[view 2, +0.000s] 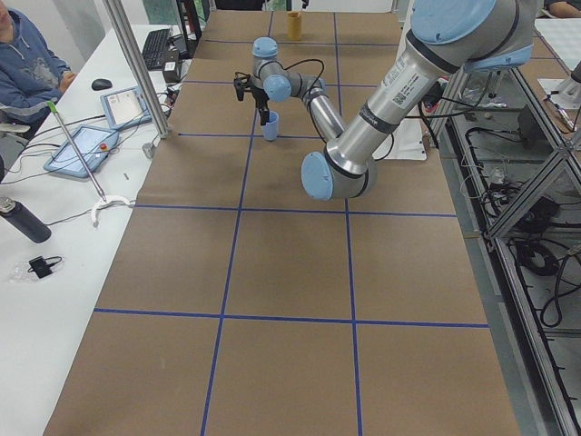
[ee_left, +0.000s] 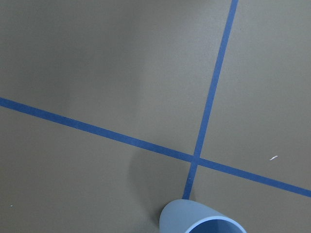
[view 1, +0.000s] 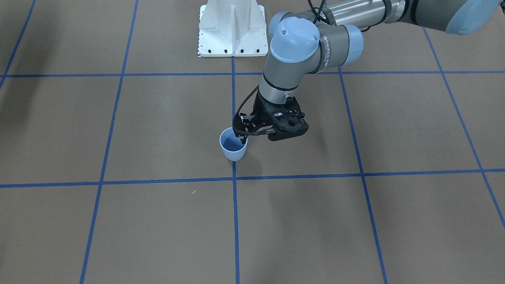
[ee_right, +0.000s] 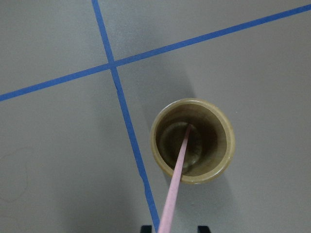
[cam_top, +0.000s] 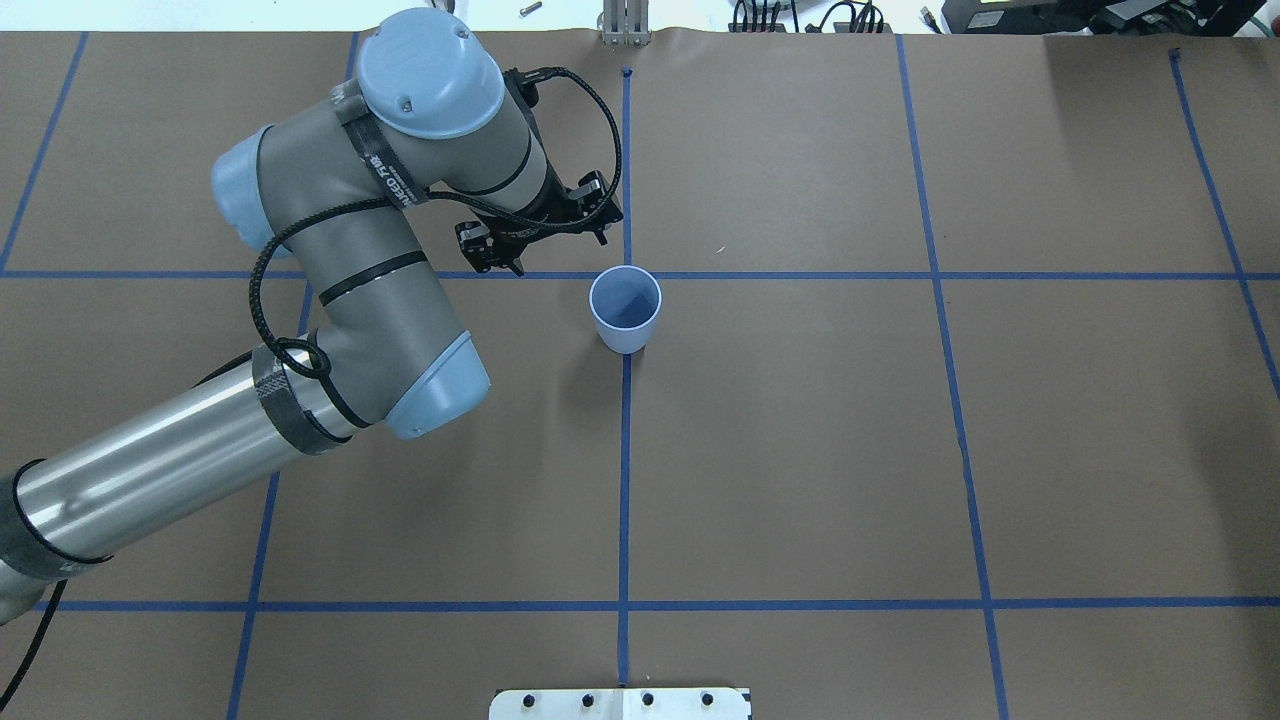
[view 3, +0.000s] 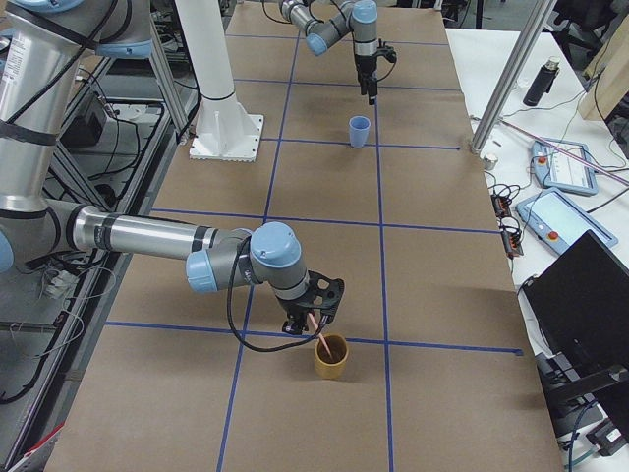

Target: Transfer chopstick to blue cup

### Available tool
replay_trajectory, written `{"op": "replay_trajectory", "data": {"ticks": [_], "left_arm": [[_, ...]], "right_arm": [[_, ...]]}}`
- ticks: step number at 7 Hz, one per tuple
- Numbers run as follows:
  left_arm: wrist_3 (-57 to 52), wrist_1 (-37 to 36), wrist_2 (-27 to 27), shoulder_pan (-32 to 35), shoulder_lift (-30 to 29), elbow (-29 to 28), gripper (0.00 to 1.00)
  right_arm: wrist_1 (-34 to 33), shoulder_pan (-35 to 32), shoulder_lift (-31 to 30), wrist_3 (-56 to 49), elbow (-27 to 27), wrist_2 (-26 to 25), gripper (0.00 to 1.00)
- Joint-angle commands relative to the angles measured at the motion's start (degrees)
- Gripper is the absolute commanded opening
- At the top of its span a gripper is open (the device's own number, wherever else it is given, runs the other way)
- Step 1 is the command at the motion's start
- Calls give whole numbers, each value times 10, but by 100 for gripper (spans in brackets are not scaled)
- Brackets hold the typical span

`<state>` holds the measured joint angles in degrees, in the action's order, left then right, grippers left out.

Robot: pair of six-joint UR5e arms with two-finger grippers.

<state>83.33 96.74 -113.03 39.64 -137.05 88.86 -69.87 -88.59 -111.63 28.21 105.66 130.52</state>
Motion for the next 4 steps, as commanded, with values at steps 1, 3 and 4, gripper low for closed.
{"op": "replay_trajectory", "data": {"ticks": [1,3,4], "left_arm": [[1,0,0,0,1,0,97],[1,0,0,-1,5,0,97],[2,0,0,-1,7,-1,97]], "right_arm": [[0,0,-1,-3,-3,-4,20],[0,0,-1,-3,-3,-4,12],[0,-1,-1,-3,-2,-4,5]]}}
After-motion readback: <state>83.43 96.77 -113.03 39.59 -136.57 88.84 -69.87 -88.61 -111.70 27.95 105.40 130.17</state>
